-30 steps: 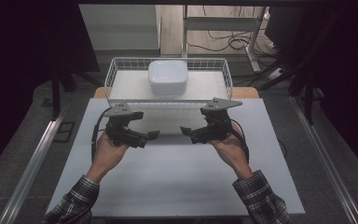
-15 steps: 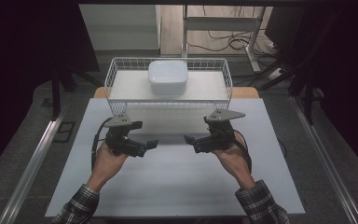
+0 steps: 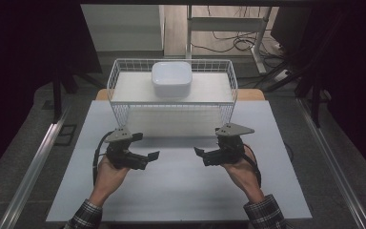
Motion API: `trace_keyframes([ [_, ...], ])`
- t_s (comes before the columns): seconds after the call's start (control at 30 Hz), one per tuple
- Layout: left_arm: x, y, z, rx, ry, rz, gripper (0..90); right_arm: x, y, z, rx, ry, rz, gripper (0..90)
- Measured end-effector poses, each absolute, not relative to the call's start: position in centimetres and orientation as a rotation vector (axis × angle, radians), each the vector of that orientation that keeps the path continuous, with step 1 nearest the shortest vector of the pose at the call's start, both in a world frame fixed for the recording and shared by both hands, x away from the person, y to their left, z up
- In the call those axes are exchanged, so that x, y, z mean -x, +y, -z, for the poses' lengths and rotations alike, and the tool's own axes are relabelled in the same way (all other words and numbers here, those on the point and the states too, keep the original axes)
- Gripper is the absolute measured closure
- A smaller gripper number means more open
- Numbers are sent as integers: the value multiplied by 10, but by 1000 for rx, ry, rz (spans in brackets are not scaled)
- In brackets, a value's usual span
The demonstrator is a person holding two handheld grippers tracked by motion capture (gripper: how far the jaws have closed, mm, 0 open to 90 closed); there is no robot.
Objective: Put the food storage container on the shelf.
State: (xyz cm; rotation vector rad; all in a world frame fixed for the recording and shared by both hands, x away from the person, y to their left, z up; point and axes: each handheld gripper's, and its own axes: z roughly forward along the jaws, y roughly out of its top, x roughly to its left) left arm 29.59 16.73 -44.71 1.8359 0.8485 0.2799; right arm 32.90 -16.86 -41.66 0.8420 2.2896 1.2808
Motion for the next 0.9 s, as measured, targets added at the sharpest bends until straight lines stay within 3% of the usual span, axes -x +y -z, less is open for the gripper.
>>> trace_keyframes([
  [0.9,-258,163,498,-1911,909,-301,38,-304,-183,459,-860,2324,-1220,0],
])
